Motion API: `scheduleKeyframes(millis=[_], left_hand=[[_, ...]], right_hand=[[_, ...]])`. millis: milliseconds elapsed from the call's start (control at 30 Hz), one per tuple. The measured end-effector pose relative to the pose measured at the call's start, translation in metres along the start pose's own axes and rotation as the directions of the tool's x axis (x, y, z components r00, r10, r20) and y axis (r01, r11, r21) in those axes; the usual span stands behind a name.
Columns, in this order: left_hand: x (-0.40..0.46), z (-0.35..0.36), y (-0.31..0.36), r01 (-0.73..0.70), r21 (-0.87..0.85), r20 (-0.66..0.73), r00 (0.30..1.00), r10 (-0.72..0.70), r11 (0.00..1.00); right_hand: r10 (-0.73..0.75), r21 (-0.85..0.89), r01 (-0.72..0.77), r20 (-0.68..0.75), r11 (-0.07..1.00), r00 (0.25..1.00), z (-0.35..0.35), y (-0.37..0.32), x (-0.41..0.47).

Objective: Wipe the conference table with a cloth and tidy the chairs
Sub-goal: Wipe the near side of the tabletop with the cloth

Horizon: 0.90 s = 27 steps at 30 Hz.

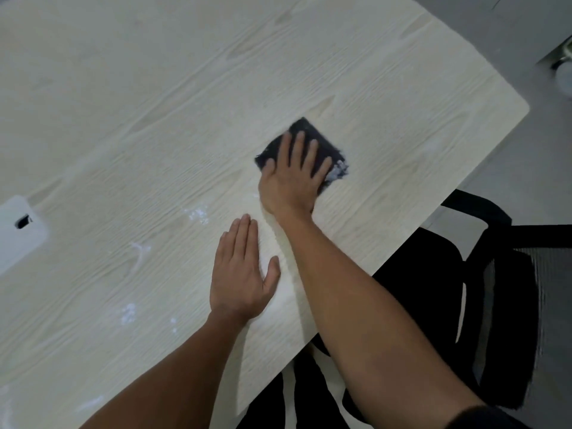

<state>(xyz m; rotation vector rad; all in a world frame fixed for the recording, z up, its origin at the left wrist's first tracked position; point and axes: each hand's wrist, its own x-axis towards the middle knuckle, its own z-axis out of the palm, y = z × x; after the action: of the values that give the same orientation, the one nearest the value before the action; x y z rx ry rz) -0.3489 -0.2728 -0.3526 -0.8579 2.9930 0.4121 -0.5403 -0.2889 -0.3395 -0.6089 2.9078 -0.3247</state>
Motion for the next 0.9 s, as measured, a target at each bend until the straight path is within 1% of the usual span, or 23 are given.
scheduleKeyframes(millis=[33, 67, 133, 167, 200, 233, 267, 300, 333, 367, 400, 467, 533, 567, 600, 633, 667, 700, 733, 767, 833, 867, 900], left_hand=[[0.000, 0.000, 0.000, 0.001, 0.003, -0.005, 1.000, -0.001, 1.000], [0.000, 0.000, 0.000, 0.001, 0.005, -0.006, 1.000, -0.001, 1.000], [0.001, 0.000, 0.001, 0.003, 0.012, 0.008, 1.000, -0.003, 1.000], [0.001, -0.001, 0.001, 0.006, 0.021, 0.019, 1.000, -0.006, 1.000], [0.000, -0.001, 0.002, 0.007, 0.029, 0.028, 1.000, -0.008, 1.000], [0.000, -0.001, 0.002, 0.008, 0.033, 0.036, 0.999, -0.009, 0.999], [0.000, -0.001, 0.002, 0.008, 0.033, 0.043, 0.999, -0.009, 0.999], [0.000, -0.001, 0.002, 0.009, 0.029, 0.047, 0.999, -0.010, 1.000], [-0.001, -0.001, 0.002, 0.009, 0.024, 0.050, 0.999, -0.011, 1.000], [-0.001, -0.001, 0.002, 0.008, 0.018, 0.051, 0.999, -0.009, 1.000], [-0.001, -0.001, 0.001, 0.006, 0.012, 0.054, 0.999, -0.007, 1.000], [-0.001, -0.001, 0.000, 0.002, -0.003, 0.058, 0.998, -0.002, 1.000], [-0.001, -0.001, 0.000, 0.005, -0.010, 0.055, 0.998, -0.004, 1.000], [-0.001, -0.001, 0.000, 0.004, -0.009, 0.052, 0.999, -0.003, 1.000], [-0.001, -0.001, 0.000, 0.003, -0.005, 0.047, 0.999, -0.002, 1.000], [-0.001, -0.001, 0.000, -0.001, 0.002, 0.042, 0.999, 0.001, 1.000], [-0.001, -0.001, 0.000, -0.001, 0.006, 0.036, 0.999, 0.001, 1.000], [0.000, 0.000, -0.001, 0.000, 0.005, 0.029, 1.000, 0.000, 1.000], [0.001, 0.000, -0.001, 0.003, 0.001, 0.024, 1.000, -0.003, 1.000], [0.001, 0.000, -0.001, 0.006, -0.005, 0.020, 1.000, -0.006, 1.000], [0.000, -0.001, -0.001, 0.004, -0.001, 0.023, 1.000, -0.004, 1.000], [-0.001, -0.001, 0.000, 0.003, 0.006, 0.028, 1.000, -0.003, 1.000], [-0.001, -0.002, 0.001, 0.004, 0.012, 0.033, 0.999, -0.005, 1.000]], right_hand=[[-0.177, -0.017, 0.179, 0.063, 0.984, 0.982, 0.004, -0.013, -0.009], [-0.338, -0.024, 0.344, 0.128, 0.939, 0.932, 0.005, -0.018, -0.013], [-0.572, -0.032, 0.589, 0.206, 0.807, 0.794, 0.002, -0.006, -0.004], [-0.641, -0.045, 0.663, 0.216, 0.747, 0.737, 0.000, 0.008, 0.006], [-0.671, -0.061, 0.694, 0.207, 0.718, 0.712, -0.002, 0.024, 0.016], [-0.653, -0.071, 0.672, 0.179, 0.737, 0.736, -0.006, 0.041, 0.028], [-0.581, -0.079, 0.594, 0.140, 0.801, 0.802, -0.010, 0.059, 0.039], [-0.459, -0.090, 0.467, 0.090, 0.880, 0.884, -0.017, 0.079, 0.050], [-0.307, -0.094, 0.308, 0.033, 0.947, 0.951, -0.024, 0.100, 0.059], [-0.136, -0.082, 0.135, -0.016, 0.987, 0.991, -0.031, 0.120, 0.066], [0.034, -0.057, -0.036, -0.041, 0.998, 0.999, -0.038, 0.136, 0.070], [0.335, 0.011, -0.335, -0.045, 0.942, 0.941, -0.045, 0.146, 0.070], [0.500, 0.063, -0.497, -0.049, 0.866, 0.865, -0.040, 0.120, 0.064], [0.510, 0.078, -0.506, -0.055, 0.859, 0.858, -0.035, 0.098, 0.058], [0.460, 0.073, -0.456, -0.057, 0.887, 0.886, -0.027, 0.076, 0.051], [0.358, 0.054, -0.356, -0.049, 0.933, 0.932, -0.019, 0.052, 0.042], [0.213, 0.024, -0.212, -0.029, 0.977, 0.977, -0.011, 0.028, 0.029], [0.039, -0.007, -0.039, 0.006, 0.999, 0.999, -0.004, 0.008, 0.017], [-0.143, -0.027, 0.145, 0.062, 0.989, 0.988, 0.000, -0.007, 0.006], [-0.313, -0.039, 0.321, 0.129, 0.946, 0.941, 0.001, -0.014, -0.003], [-0.564, -0.040, 0.586, 0.225, 0.809, 0.794, -0.002, -0.002, 0.000], [-0.630, -0.047, 0.657, 0.238, 0.753, 0.739, -0.004, 0.012, 0.007], [-0.647, -0.053, 0.672, 0.223, 0.739, 0.729, -0.007, 0.028, 0.016]])
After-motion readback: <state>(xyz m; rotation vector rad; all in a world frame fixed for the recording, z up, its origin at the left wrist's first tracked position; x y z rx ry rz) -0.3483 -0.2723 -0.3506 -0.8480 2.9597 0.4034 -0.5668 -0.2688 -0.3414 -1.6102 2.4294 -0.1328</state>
